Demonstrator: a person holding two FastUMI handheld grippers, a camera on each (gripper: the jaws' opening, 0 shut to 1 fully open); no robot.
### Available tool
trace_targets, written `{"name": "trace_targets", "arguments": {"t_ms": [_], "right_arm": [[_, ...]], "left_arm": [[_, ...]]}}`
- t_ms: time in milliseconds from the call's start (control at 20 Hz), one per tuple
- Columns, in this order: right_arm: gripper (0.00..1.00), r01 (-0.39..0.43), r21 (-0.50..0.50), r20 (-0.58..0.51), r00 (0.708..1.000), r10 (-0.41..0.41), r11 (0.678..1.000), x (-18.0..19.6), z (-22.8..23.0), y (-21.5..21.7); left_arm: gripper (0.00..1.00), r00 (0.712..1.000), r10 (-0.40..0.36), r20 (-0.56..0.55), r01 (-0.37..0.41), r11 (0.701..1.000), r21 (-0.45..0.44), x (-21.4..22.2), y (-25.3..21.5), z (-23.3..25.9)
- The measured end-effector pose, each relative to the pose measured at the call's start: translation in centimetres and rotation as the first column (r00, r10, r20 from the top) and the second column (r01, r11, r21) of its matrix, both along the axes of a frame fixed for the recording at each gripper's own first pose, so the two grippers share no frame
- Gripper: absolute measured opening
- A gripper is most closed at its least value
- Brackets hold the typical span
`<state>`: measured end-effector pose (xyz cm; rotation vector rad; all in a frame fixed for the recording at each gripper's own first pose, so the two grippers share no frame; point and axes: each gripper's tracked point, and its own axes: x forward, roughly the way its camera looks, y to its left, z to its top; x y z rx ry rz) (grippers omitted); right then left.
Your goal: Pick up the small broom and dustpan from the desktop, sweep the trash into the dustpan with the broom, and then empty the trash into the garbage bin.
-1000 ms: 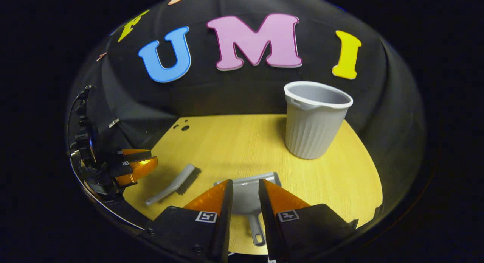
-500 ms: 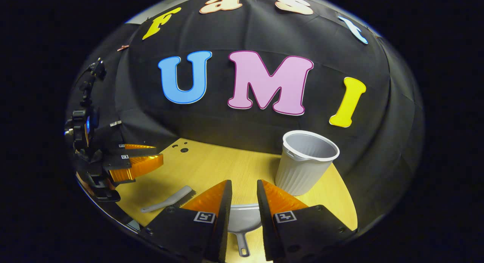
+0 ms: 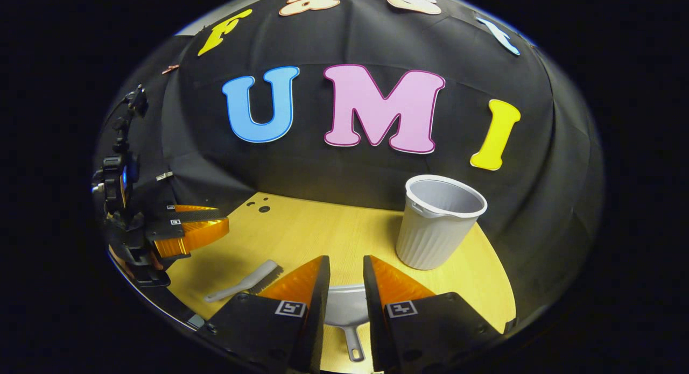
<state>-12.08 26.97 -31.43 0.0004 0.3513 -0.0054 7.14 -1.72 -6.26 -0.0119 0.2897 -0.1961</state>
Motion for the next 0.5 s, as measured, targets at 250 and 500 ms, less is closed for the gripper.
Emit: {"name": "trace_targets", "arguments": {"t_ms": [250,500], "right_arm": [[0.40,0.012,-0.002,0.004,1.000,-0.012,1.000,0.0,-0.3,0.6],[0.40,0.023,-0.001,0.005,1.000,-0.023,1.000,-0.7,-0.3,2.0]], "left_arm": [[0.44,1.000,-0.020,0.004,0.020,1.000,0.019,-0.2,0.4,0.1],[0.46,0.999,-0.051,0.009,0.050,0.998,0.029,-0.9,0.6,-0.1]]}}
